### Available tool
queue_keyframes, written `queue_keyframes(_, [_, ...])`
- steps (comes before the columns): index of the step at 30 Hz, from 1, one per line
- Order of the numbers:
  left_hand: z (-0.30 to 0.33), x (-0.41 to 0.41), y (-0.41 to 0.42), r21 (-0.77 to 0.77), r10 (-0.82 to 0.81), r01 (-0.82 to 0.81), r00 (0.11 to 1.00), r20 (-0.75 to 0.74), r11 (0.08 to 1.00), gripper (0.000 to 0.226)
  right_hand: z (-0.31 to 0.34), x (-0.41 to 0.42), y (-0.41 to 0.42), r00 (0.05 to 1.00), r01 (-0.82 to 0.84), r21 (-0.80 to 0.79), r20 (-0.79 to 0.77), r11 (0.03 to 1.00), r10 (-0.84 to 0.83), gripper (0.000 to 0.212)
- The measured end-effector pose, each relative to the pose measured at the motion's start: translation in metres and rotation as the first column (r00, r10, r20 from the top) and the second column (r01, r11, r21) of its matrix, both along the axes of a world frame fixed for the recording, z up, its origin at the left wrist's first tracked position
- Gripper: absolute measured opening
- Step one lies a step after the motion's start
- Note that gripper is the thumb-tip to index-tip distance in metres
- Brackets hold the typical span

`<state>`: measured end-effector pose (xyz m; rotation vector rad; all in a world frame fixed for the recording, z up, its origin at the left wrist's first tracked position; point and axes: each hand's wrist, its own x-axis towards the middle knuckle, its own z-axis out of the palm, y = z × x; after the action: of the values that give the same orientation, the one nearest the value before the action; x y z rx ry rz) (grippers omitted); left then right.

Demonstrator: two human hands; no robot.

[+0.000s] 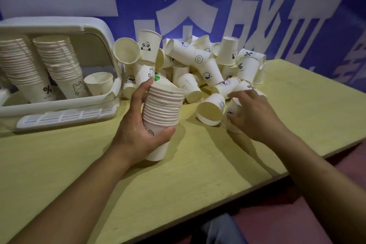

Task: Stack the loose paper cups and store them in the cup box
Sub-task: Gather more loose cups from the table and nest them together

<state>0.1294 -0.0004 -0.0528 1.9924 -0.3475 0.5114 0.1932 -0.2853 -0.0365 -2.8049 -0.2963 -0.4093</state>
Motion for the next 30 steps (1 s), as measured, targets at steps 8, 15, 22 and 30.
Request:
queue_keyframes(8, [0.002, -0.007, -0.006, -0.040, -0.174, 0.171, 0.975, -0.135, 0.985, 0.098, 0.038, -0.018, 0.007, 0.960, -0.085, 0.616, 0.261, 0.783, -0.101, 0.038])
queue_keyframes(15, [0.000, -0.007, -0.010, -0.099, -0.333, 0.319, 0.916, -0.223, 0.943, 0.102, 0.030, -0.024, 0.066, 0.974, -0.162, 0.939, 0.103, 0.302, 0.201, 0.039])
queue_keyframes(22, [-0.001, -0.004, -0.002, -0.126, -0.249, 0.229, 0.952, -0.178, 0.965, 0.114, 0.029, -0.017, 0.105, 0.922, -0.230, 0.846, 0.031, 0.482, 0.386, 0.048])
queue_keyframes(30, [0.000, 0.003, 0.009, -0.145, -0.074, 0.066, 0.996, -0.057, 0.987, 0.103, 0.005, 0.022, 0.092, 0.940, -0.327, 0.677, 0.163, 0.660, 0.299, 0.032])
